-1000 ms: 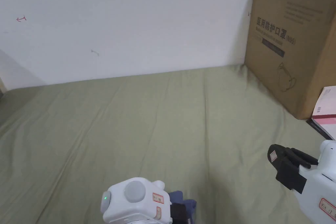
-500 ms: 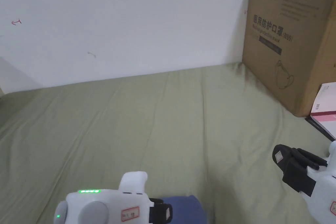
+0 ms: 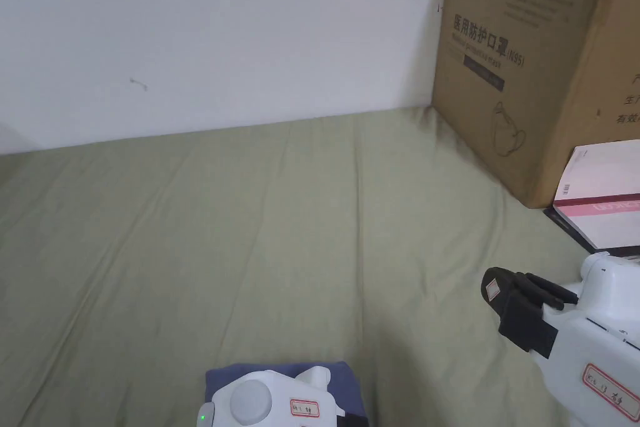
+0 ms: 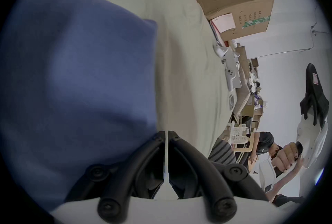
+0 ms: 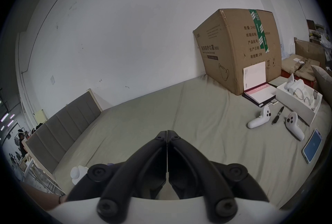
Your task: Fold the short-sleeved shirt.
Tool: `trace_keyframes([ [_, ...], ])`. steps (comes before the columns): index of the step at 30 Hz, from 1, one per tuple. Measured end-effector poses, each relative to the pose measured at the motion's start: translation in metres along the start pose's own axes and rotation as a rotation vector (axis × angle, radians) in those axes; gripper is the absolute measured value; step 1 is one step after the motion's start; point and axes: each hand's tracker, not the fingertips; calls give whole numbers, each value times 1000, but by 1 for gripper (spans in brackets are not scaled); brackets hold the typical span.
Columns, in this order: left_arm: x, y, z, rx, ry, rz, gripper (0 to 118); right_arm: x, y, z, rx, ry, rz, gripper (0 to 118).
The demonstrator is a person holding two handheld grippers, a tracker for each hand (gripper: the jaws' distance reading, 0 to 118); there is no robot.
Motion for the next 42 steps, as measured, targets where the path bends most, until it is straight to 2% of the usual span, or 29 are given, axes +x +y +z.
trace_keyframes([
  [3,15,-4,20,123,48,-99,3,-6,0,4,2,16,-12,0],
  [6,36,-5,70,370,118,-232,3,-17,10,10,17,28,14,0],
  [9,65,-14,141,692,287,-435,3,-33,26,17,70,51,56,0],
  [11,82,-18,186,862,370,-510,3,-46,40,22,127,61,106,0],
  [16,105,-38,270,1274,546,-530,3,-90,67,35,270,26,252,0],
  [20,100,-58,291,1458,708,-511,3,-111,65,42,421,-18,323,0],
  [23,83,-74,284,1503,763,-486,4,-110,50,30,436,-103,325,0],
  [25,73,-78,276,1482,780,-463,3,-109,45,20,378,-163,249,0],
  [27,66,-76,270,1420,776,-462,3,-107,44,14,342,-170,162,0],
  [28,64,-73,267,1385,774,-464,3,-105,47,12,340,-170,149,0],
  [36,72,-73,267,1395,788,-499,4,-106,54,18,363,-171,221,0],
  [37,73,-72,268,1390,788,-504,4,-106,53,18,327,-119,220,0],
  [38,73,-72,270,1374,780,-504,4,-103,51,14,260,-6,197,0],
  [40,70,-72,271,1312,731,-486,4,-89,37,-8,48,184,91,0],
  [42,63,-73,272,1250,679,-457,4,-84,9,-38,-250,239,-31,0],
])
